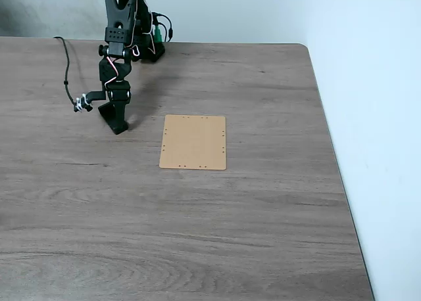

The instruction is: Grasp a black block and then place it on the board.

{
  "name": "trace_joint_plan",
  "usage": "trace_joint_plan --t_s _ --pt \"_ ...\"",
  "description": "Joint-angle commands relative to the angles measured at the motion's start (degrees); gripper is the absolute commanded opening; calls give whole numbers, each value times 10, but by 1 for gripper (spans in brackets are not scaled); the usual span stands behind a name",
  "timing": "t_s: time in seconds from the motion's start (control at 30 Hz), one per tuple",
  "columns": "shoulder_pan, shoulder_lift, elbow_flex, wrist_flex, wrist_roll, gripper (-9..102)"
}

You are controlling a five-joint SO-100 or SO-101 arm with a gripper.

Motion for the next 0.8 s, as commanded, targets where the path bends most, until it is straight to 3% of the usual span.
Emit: trace_joint_plan --t_s 0.0,0.1,0.2,0.5,0.77 --pt "4 1 -24 -4 -7 15" --pt "-1 -9 -29 -11 -11 13" --pt "-6 -18 -33 -11 -23 1" --pt "-5 -25 -33 -13 -43 0" --pt "-15 6 -47 32 -35 0"
